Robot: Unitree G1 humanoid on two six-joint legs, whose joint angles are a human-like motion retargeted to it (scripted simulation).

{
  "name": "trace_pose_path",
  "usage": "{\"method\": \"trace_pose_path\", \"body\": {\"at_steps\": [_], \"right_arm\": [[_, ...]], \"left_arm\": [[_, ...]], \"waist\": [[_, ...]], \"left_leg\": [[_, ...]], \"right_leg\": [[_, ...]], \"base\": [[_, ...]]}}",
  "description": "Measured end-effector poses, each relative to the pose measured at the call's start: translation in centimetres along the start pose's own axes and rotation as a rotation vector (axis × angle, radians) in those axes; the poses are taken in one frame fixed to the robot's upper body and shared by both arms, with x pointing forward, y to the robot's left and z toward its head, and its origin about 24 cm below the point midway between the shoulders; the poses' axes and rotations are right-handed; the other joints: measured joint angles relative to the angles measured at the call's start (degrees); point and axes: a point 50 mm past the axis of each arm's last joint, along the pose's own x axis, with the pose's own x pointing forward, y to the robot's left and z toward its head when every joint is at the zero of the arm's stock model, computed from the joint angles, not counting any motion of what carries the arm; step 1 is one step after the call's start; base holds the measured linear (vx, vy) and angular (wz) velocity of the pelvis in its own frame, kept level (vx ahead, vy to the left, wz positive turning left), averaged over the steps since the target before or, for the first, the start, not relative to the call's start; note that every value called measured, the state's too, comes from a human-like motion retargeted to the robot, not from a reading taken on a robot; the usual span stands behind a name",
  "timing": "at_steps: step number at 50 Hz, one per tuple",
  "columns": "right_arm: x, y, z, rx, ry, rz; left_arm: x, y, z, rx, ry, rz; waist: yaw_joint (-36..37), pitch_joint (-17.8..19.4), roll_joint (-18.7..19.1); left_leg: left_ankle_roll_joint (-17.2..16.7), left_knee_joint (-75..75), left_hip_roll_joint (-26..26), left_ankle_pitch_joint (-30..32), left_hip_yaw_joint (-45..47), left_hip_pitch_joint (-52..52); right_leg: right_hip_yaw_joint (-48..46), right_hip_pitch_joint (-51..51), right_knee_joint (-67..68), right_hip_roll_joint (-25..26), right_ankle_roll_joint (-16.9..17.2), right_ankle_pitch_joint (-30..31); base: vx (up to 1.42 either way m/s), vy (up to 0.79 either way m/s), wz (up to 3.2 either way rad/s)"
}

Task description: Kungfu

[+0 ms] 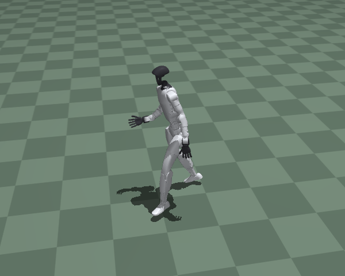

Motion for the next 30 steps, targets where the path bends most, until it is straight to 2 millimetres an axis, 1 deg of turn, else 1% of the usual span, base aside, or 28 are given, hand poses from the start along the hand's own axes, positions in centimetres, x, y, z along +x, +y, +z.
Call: {"method": "trace_pose_path", "body": {"at_steps": [1, 2, 3, 4, 5, 6, 8, 10, 12, 13, 15, 17, 19, 20, 23, 25, 27, 28, 29, 30], "right_arm": [[2.0, 2.1, 0.8, 0.085, -0.053, 0.049], [3.9, 4.2, 2.1, 0.165, -0.113, 0.105], [6.0, 6.1, 4.3, 0.239, -0.192, 0.175], [7.9, 7.9, 7.3, 0.304, -0.284, 0.255], [9.5, 9.6, 10.7, 0.364, -0.381, 0.344], [10.4, 11.0, 14.2, 0.403, -0.481, 0.434], [11.0, 13.8, 21.0, 0.47, -0.666, 0.618], [10.3, 16.5, 26.4, 0.526, -0.811, 0.795], [9.2, 18.1, 29.5, 0.549, -0.907, 0.921], [8.6, 18.8, 30.6, 0.549, -0.941, 0.965], [7.6, 19.6, 32.2, 0.539, -1.005, 1.012], [6.7, 19.6, 33.7, 0.523, -1.085, 1.003], [6.0, 19.1, 34.7, 0.515, -1.168, 0.946], [5.7, 18.7, 35.1, 0.521, -1.206, 0.906], [5.4, 17.6, 35.3, 0.577, -1.257, 0.801], [5.5, 17.6, 34.8, 0.632, -1.23, 0.793], [6.1, 18.3, 33.7, 0.693, -1.153, 0.835], [6.4, 18.8, 33.0, 0.723, -1.114, 0.861], [6.6, 19.2, 32.6, 0.748, -1.082, 0.883], [6.8, 19.6, 32.1, 0.77, -1.052, 0.903]], "left_arm": [[-0.1, -1.0, -1.4, -0.028, 0.062, -0.035], [-0.3, -2.1, -2.8, -0.056, 0.124, -0.071], [-0.5, -3.1, -4.1, -0.084, 0.186, -0.107], [-0.9, -4.2, -5.4, -0.109, 0.247, -0.149], [-1.3, -5.3, -6.7, -0.133, 0.308, -0.194], [-2.0, -6.9, -8.2, -0.151, 0.37, -0.247], [-3.8, -10.3, -11.2, -0.176, 0.494, -0.355], [-6.0, -13.8, -13.8, -0.194, 0.614, -0.467], [-8.5, -17.3, -15.6, -0.202, 0.704, -0.58], [-9.5, -19.0, -16.1, -0.204, 0.73, -0.636], [-11.0, -21.6, -16.2, -0.207, 0.748, -0.736], [-11.2, -23.1, -15.5, -0.203, 0.724, -0.807], [-10.6, -23.5, -14.4, -0.196, 0.684, -0.846], [-10.2, -23.3, -13.9, -0.19, 0.661, -0.859], [-8.3, -21.6, -12.3, -0.134, 0.593, -0.865], [-7.1, -20.2, -11.6, -0.088, 0.55, -0.841], [-6.4, -19.0, -11.2, -0.065, 0.519, -0.8], [-6.0, -18.4, -11.1, -0.062, 0.509, -0.775], [-5.6, -17.6, -10.9, -0.06, 0.499, -0.745], [-5.1, -16.7, -10.6, -0.06, 0.489, -0.714]], "waist": [[1.3, -0.6, -0.9], [2.8, -1.0, -1.8], [4.6, -1.0, -2.7], [6.9, -0.6, -3.7], [9.6, 0.0, -4.6], [11.9, 0.3, -5.2], [14.9, 1.1, -6.3], [15.2, 1.8, -7.6], [13.9, 0.4, -8.8], [13.1, -0.6, -9.3], [12.2, -2.3, -10.3], [11.4, -2.7, -11.1], [11.2, -2.3, -11.8], [11.3, -2.1, -12.0], [11.5, -1.7, -12.6], [10.1, -1.3, -13.1], [6.0, -0.9, -13.7], [3.5, -0.6, -13.8], [1.9, -0.6, -13.0], [0.6, -0.8, -11.7]], "left_leg": [[0.8, 0.8, -0.3, -0.1, -0.2, -1.5], [1.6, 1.6, -0.4, -0.2, -0.1, -2.9], [2.3, 2.7, 0.0, 0.0, 0.7, -4.1], [2.3, 3.6, 0.6, 0.4, 1.1, -5.0], [2.0, 4.5, 1.4, 1.0, 1.3, -5.8], [2.3, 5.8, 1.8, 0.4, 1.7, -6.4], [2.7, 7.9, 2.1, -1.0, 2.2, -7.1], [1.7, 8.8, 1.5, -1.7, 2.1, -7.0], [0.4, 9.3, 1.0, -2.6, 1.2, -7.9], [-0.3, 9.6, 0.9, -3.2, 0.6, -8.7], [-1.5, 10.3, 1.2, -4.9, -0.2, -10.2], [-2.5, 10.9, 1.4, -6.3, -0.7, -11.4], [-3.0, 11.4, 1.9, -7.3, -1.2, -12.0], [-3.2, 11.6, 2.3, -7.6, -1.4, -12.2], [-2.6, 12.2, 2.8, -9.6, -1.3, -11.4], [-1.5, 12.1, 1.4, -12.0, -0.7, -8.9], [-0.1, 13.3, -1.9, -15.4, -1.2, -5.8], [0.1, 13.4, -3.3, -16.4, -2.4, -4.5], [-0.3, 12.2, -2.5, -16.3, -4.0, -3.5], [-1.1, 10.2, -0.7, -15.7, -5.7, -2.7]], "right_leg": [[0.0, 0.7, -0.4, 1.9, 0.0, 0.5], [-0.3, 1.3, -0.8, 3.5, 0.0, 0.9], [-1.3, 1.7, -1.1, 4.7, 0.0, 1.0], [-1.9, 1.9, -1.2, 5.3, 0.0, 0.9], [-2.3, 2.2, -1.2, 5.6, 0.0, 0.8], [-2.1, 2.0, -0.9, 5.4, 0.0, 0.9], [-1.9, 1.9, -0.3, 4.5, 0.0, 1.5], [-2.2, 2.4, 0.1, 3.5, 0.0, 2.2], [-2.4, 2.4, -0.4, 3.7, 0.0, 3.2], [-2.5, 2.0, -0.7, 3.9, 0.0, 3.8], [-2.6, 0.8, -1.3, 4.0, 0.0, 5.4], [-2.9, -0.1, -1.7, 3.6, 0.0, 7.5], [-3.4, -0.8, -2.0, 3.7, 0.0, 10.4], [-3.7, -1.1, -2.1, 3.9, 0.0, 12.2], [-2.1, -1.1, -2.2, 3.3, 0.0, 20.7], [0.3, -1.5, 2.0, 0.3, 0.0, 25.5], [3.2, -3.5, 14.6, -5.0, 0.0, 25.5], [5.0, -4.7, 19.8, -5.9, 0.0, 25.5], [7.5, -5.9, 19.8, -2.9, 0.0, 25.5], [10.3, -7.1, 17.3, 2.0, 0.0, 25.5]], "base": [[-0.17, -0.44, 2.8], [-0.22, -0.48, 2.47], [-0.26, -0.43, 1.78], [-0.27, -0.37, 1.01], [-0.17, -0.23, 0.28], [-0.06, -0.13, -0.04], [0.15, -0.01, -0.1], [0.38, 0.01, 0.17], [0.53, -0.03, 0.32], [0.41, -0.11, 0.18], [0.41, -0.1, -0.06], [0.42, -0.06, -0.18], [0.16, -0.17, -0.26], [0.25, -0.16, -0.33], [0.49, -0.03, -0.18], [0.63, 0.11, 0.38], [0.76, 0.04, 0.89], [0.56, -0.25, 0.56], [0.38, -0.48, 0.01], [0.37, -0.58, -0.11]]}}
